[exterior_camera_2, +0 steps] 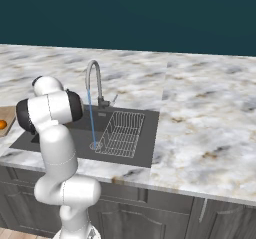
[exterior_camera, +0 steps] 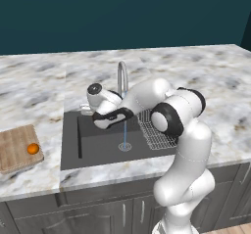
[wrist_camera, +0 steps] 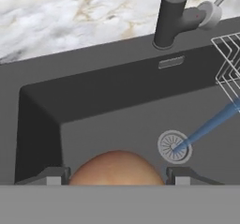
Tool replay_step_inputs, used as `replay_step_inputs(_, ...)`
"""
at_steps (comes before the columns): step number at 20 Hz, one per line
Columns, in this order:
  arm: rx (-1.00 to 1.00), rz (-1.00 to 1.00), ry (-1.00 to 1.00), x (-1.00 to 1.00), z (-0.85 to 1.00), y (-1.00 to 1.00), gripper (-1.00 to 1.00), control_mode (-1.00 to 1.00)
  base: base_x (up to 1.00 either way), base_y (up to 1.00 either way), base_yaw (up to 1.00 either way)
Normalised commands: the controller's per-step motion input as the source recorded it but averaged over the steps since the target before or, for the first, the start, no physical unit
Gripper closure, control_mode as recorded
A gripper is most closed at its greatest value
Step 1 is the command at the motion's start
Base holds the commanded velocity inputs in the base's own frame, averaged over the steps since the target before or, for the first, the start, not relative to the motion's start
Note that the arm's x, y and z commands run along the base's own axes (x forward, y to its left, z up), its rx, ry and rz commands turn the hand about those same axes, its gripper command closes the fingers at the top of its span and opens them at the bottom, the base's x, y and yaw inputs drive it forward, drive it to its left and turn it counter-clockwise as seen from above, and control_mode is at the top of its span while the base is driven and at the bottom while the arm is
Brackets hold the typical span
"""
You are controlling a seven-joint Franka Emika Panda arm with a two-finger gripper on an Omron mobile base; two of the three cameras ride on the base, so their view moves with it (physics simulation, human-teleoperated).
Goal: Pick the tangerine, peach from the sink and place them on the cutting board to airdry. Then turn off the sink faucet.
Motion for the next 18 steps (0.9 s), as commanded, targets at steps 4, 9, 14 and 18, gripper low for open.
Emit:
replay_step_inputs(4, 0.0, 0.0, 0.0, -0.03, 0.2, 0.23, 1.0, -1.0, 0.0, 0.0, 0.0)
replay_step_inputs(9, 0.0, 0.0, 0.0, -0.06, 0.24, 0.27, 1.0, -1.0, 0.0, 0.0, 0.0)
replay_step_inputs(14, 0.0, 0.03, 0.0, -0.1, 0.17, 0.27, 1.0, -1.0, 0.0, 0.0, 0.0)
replay_step_inputs(18, 0.0, 0.05, 0.0, -0.13, 0.17, 0.25, 1.0, -1.0, 0.0, 0.0, 0.0)
